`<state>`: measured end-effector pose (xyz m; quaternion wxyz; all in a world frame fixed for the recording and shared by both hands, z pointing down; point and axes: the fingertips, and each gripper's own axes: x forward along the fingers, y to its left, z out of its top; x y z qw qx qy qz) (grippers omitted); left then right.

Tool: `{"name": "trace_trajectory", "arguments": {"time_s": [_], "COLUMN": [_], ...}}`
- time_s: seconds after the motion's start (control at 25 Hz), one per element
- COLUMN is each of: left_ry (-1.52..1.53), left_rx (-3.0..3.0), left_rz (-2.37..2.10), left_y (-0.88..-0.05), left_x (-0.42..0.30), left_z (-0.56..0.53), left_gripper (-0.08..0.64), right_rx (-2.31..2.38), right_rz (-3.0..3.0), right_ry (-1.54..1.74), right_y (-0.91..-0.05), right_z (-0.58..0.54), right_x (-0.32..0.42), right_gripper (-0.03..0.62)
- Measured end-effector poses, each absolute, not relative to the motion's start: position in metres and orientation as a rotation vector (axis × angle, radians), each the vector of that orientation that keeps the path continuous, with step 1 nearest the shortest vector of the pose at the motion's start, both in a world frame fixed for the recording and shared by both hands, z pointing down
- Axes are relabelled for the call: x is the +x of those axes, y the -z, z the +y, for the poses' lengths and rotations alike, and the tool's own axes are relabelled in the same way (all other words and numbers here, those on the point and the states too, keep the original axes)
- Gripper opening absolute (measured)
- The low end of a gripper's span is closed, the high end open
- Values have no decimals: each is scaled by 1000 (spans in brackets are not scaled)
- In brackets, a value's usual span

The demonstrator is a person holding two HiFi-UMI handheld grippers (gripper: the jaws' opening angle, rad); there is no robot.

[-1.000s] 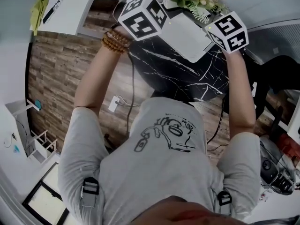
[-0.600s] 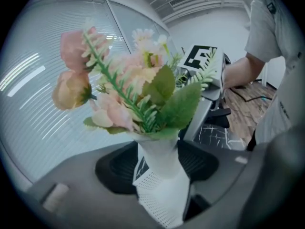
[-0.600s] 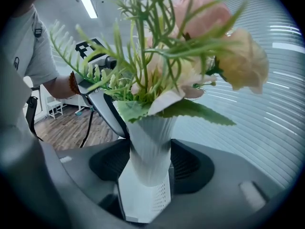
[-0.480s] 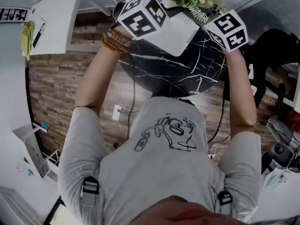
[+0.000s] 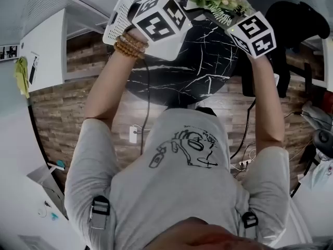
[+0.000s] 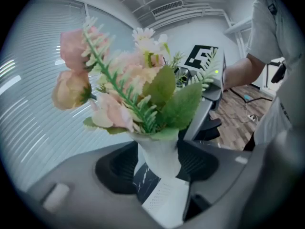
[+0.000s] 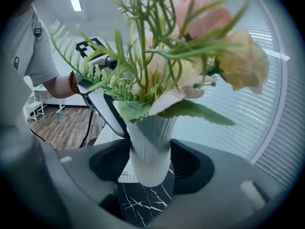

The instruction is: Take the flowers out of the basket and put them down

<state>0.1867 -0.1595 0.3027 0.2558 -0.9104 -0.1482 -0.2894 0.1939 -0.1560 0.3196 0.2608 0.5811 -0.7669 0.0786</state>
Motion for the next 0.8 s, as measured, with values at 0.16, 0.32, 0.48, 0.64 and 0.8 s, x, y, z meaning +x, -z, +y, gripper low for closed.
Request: {"name": "trace_trajectory", "arguments": {"time_s": [0.16, 0.32, 0.48, 0.64, 0.8], "left_ry": [751, 732, 723, 728, 741], "left_rx": [-2452, -2439, -2428, -2419, -2419], "left_rz": [-495, -569, -608, -628, -643], "left_y": [-306, -311, -314, -319, -326], "left_x": [215, 237, 254, 262, 263], "left_z": [-121, -90, -68, -56, -48], "left_gripper": [264, 264, 262, 262, 262], "right_rx": [1644, 1692, 1721, 1740, 1741], "right_rz": [-2007, -1955, -1933, -1923, -1928], "right_ry": [-246, -280, -297, -310, -328], "right_y": [-323, -327, -330, -335, -342], "right_z": [-117, -85, -63, -51, -43], "right_x": [222, 244, 261, 268, 269], "right_gripper": [276, 276, 276, 276, 276]}}
